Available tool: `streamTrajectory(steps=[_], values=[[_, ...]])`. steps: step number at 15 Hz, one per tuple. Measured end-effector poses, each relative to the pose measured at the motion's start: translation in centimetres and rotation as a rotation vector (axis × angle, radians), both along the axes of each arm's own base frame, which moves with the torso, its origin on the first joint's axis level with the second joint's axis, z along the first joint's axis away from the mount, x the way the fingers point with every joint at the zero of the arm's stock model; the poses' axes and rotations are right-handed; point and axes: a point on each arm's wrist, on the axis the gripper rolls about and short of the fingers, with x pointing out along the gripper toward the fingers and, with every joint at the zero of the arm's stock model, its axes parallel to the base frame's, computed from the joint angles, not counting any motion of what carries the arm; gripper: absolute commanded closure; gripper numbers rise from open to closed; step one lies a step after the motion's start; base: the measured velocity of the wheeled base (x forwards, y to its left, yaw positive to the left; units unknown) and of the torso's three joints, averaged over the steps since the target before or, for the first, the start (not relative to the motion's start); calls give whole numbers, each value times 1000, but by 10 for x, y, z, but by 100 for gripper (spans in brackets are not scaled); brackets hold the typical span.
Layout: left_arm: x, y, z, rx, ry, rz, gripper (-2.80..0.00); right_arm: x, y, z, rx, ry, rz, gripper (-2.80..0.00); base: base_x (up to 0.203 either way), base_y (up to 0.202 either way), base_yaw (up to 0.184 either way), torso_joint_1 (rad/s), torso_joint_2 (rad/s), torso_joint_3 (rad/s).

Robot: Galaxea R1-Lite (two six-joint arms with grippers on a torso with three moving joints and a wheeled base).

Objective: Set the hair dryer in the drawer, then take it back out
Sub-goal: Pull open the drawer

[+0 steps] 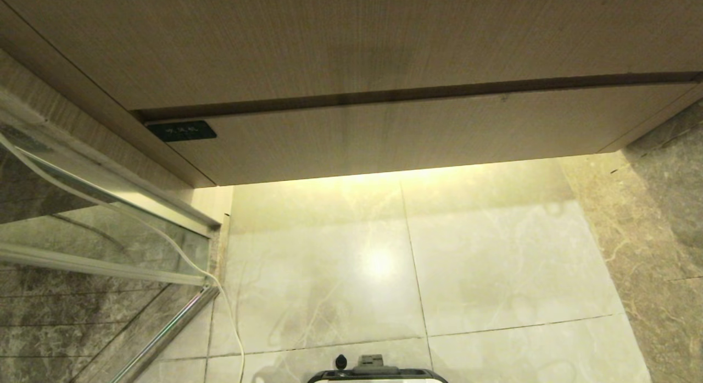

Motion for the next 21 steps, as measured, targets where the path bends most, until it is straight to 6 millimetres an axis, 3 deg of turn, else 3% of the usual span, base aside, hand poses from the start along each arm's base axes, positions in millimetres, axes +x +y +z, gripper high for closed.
streamTrajectory(steps=[8,9,11,14,16,17,19,20,21], values=[[0,0,0,0,0,0,0,-1,0,2,-52,-16,4,0,0,0,0,0,0,0],[0,0,0,0,0,0,0,-6,-1,16,-48,-52,6,0,0,0,0,0,0,0],[0,0,0,0,0,1,0,-31,-4,67,-22,-179,7,0,0,0,0,0,0,0],[0,0,0,0,0,0,0,-103,-14,190,47,-399,30,0,0,0,0,0,0,0],[0,0,0,0,0,0,0,-131,-18,266,77,-432,81,0,0,0,0,0,0,0],[0,0,0,0,0,0,0,-127,-18,294,76,-398,111,0,0,0,0,0,0,0],[0,0,0,0,0,0,0,-83,-12,336,45,-225,174,0,0,0,0,0,0,0],[0,0,0,0,0,1,0,-52,-7,346,22,-114,200,-242,0,0,0,0,0,0],[0,0,0,0,0,1,0,-12,1,348,-7,30,238,-280,0,0,0,0,0,0]])
